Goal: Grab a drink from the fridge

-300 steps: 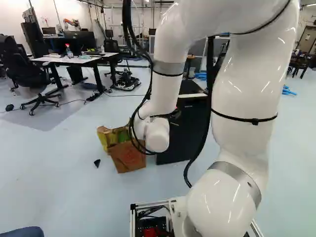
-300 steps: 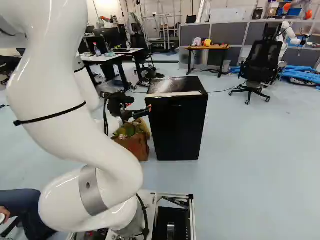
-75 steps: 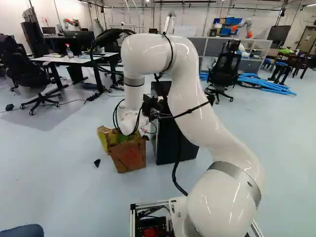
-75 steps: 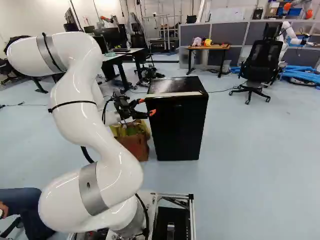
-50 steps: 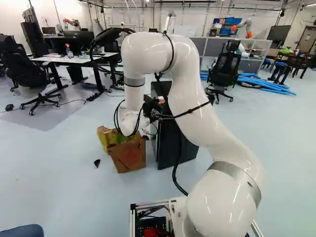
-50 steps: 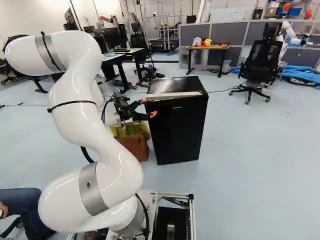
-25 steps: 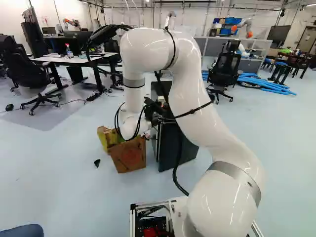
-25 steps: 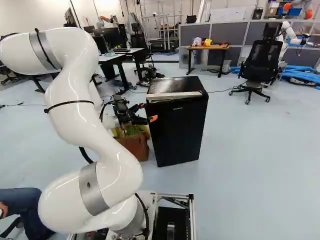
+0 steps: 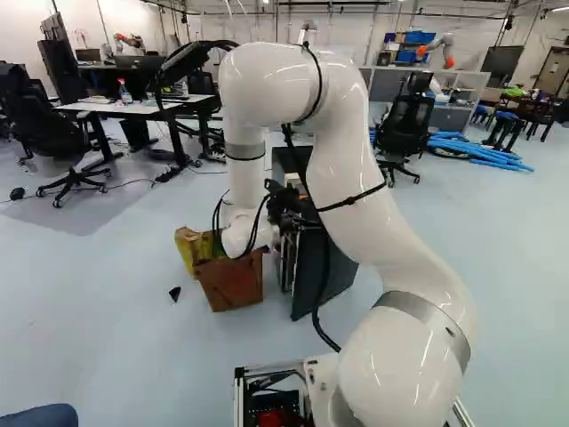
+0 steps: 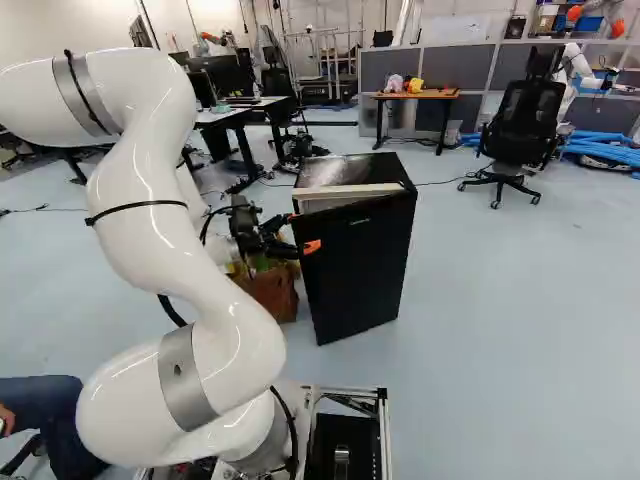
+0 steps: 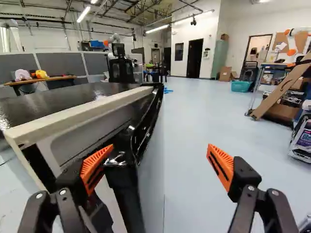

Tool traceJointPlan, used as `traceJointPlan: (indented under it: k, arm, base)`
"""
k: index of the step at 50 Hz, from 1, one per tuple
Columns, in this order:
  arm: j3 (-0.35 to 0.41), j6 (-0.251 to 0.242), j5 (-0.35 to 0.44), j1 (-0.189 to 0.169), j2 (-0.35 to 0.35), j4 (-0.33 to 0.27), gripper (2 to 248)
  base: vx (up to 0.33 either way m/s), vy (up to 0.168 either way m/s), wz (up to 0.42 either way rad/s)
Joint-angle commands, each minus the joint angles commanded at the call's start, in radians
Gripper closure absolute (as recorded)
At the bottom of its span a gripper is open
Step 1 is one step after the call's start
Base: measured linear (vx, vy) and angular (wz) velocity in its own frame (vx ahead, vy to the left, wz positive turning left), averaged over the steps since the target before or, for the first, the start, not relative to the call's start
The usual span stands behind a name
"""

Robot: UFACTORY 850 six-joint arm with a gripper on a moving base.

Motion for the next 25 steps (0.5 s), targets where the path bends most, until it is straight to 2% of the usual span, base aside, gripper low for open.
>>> traceJointPlan:
  k: [25]
  arm:
    - [0.075,0.0,0.0,-0.044,0.019,0.088,3]
  base:
    - [0.0,0.0,0.0]
